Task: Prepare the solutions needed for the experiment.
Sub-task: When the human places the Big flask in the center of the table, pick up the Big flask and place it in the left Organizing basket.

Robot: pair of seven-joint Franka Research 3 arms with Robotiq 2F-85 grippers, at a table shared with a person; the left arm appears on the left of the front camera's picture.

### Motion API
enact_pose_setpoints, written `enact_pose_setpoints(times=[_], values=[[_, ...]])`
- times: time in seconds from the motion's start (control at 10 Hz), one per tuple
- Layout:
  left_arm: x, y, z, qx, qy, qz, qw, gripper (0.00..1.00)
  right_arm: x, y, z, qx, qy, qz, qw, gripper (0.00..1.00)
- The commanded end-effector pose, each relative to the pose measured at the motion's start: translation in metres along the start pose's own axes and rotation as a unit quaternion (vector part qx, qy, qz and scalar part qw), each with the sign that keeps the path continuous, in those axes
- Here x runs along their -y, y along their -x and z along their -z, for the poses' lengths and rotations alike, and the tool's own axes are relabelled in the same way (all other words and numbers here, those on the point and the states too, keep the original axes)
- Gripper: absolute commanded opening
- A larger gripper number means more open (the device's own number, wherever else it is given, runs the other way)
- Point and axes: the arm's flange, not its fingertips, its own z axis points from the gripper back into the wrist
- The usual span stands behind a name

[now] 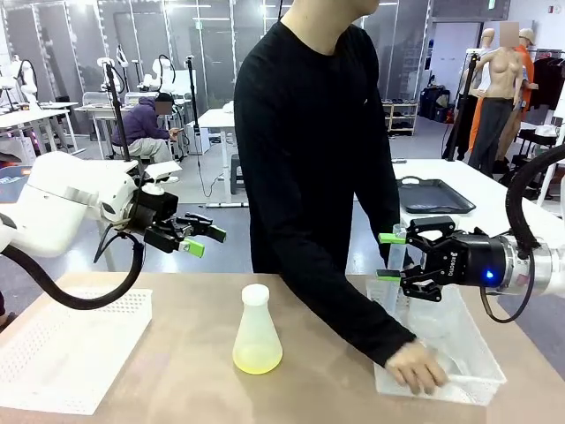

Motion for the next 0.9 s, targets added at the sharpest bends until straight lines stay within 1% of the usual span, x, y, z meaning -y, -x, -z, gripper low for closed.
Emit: enact_pose_setpoints(times=[0.0,0.1,0.2,0.4,0.5,0.6,0.7,0.8], values=[[0.006,-0.003,0.002,0.003,-0.009,-0.009,1.0,1.0,0.0,0.005,0.002,0.003,-0.008,-0.001,1.0,0.67],[0.0,0.0,0.0,0.0,0.0,0.0,1.0,1.0,0.0,0.005,0.002,0.003,-0.008,-0.001,1.0,0.67],[-0.01,0.0,0.013,0.035,0.015,0.026,0.999,1.0,0.0,0.005,0.002,0.003,-0.008,-0.001,1.0,0.67],[-0.027,0.001,0.029,0.049,0.028,0.029,0.998,1.0,0.0,0.005,0.002,0.003,-0.008,-0.001,1.0,0.67],[-0.033,0.006,0.036,0.069,0.04,0.039,0.996,1.0,0.0,0.005,0.002,0.003,-0.008,-0.001,1.0,0.67],[-0.04,0.013,0.041,0.08,0.038,0.05,0.995,1.0,0.0,0.005,0.002,0.003,-0.008,-0.001,1.0,0.67],[-0.047,0.022,0.045,0.08,0.03,0.056,0.995,1.0,0.0,0.005,0.002,0.003,-0.008,-0.001,1.0,0.67],[-0.053,0.032,0.05,0.085,0.047,0.056,0.994,1.0,0.0,0.005,0.002,0.003,-0.008,-0.001,1.0,0.67]])
